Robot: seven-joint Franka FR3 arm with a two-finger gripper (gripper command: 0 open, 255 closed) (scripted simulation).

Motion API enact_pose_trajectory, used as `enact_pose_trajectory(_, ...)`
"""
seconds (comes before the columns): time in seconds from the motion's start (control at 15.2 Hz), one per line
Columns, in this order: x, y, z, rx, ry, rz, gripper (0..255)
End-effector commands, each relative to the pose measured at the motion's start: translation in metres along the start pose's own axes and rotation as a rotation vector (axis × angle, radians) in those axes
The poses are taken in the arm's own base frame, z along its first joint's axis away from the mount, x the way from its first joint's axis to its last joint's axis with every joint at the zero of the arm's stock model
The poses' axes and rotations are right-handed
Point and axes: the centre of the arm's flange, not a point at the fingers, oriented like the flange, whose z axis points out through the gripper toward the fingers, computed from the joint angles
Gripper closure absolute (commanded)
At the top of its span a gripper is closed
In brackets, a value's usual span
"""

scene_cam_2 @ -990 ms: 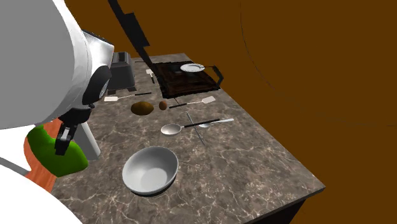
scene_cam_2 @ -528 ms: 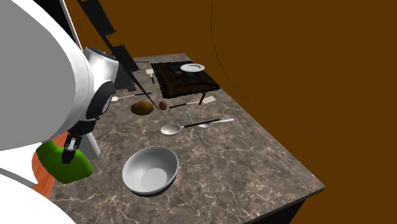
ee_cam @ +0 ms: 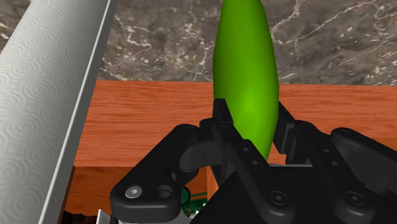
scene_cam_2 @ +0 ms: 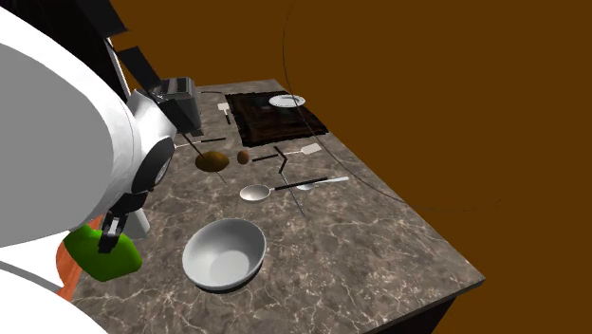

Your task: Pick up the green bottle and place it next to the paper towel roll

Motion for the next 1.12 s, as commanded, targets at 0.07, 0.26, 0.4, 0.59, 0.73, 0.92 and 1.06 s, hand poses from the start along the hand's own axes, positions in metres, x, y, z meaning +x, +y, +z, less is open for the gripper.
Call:
enact_pose_trajectory(0.07,0.000,0.000,0.000,0.000,0.000,0.000,255)
enact_pose_trajectory(0.26,0.000,0.000,0.000,0.000,0.000,0.000,255)
enact_pose_trajectory(0.4,0.000,0.000,0.000,0.000,0.000,0.000,0)
enact_pose_trajectory(0.59,0.000,0.000,0.000,0.000,0.000,0.000,0)
enact_pose_trajectory(0.73,0.000,0.000,-0.013,0.000,0.000,0.000,0)
enact_pose_trajectory(0.92,0.000,0.000,-0.050,0.000,0.000,0.000,0)
enact_pose_trajectory(1.06,0.000,0.000,-0.050,0.000,0.000,0.000,0)
